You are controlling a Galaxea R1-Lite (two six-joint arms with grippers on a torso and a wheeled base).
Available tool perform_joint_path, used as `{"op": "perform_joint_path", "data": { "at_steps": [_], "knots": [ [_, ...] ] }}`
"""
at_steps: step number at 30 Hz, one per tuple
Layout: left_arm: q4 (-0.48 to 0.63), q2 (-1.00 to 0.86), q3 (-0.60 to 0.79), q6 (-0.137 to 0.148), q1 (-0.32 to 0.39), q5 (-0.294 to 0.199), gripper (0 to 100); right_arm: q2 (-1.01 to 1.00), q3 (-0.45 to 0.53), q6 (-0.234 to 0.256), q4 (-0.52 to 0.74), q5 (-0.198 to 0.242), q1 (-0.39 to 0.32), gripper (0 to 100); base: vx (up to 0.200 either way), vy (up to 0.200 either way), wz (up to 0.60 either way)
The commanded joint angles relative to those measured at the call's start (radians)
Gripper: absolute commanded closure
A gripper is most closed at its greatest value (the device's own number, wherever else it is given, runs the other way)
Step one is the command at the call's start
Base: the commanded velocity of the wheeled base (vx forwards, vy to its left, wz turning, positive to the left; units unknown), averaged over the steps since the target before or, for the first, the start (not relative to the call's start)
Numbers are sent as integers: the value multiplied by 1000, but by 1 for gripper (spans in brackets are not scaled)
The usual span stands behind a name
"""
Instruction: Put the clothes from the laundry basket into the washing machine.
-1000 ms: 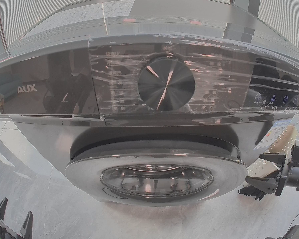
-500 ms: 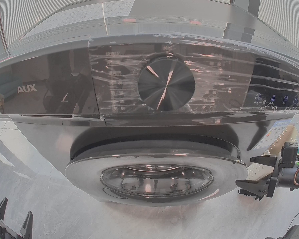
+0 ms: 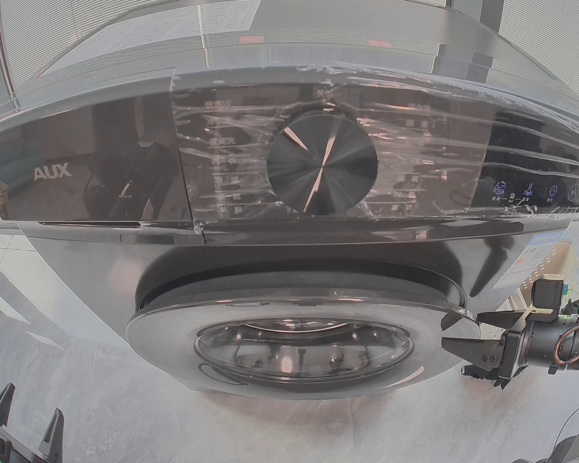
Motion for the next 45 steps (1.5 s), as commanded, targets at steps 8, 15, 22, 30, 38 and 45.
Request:
{"op": "perform_joint_path", "data": {
  "at_steps": [8, 15, 22, 30, 38, 45],
  "knots": [
    [-1, -18, 16, 1, -1, 0, 0, 6, -2, 77, 1, -19, 76, 0, 0, 0, 0],
    [-1, -18, 16, 1, -1, 0, 0, -26, 46, 75, 15, -21, 79, 0, 0, 0, 0],
    [-1, -18, 16, 1, -1, 0, 0, -35, 69, 74, 10, -16, 72, 0, -57, 0, 0],
    [-1, -18, 16, 1, -1, 0, 0, 51, -29, 69, -1, -21, 64, 0, -100, 0, 0],
    [-1, -18, 16, 1, -1, 0, 0, 77, -29, 68, -1, -12, 76, 0, 0, 0, 0],
    [-1, -18, 16, 1, -1, 0, 0, -17, 78, 39, 1, 22, 82, 0, 0, 0, 0]
  ]
}}
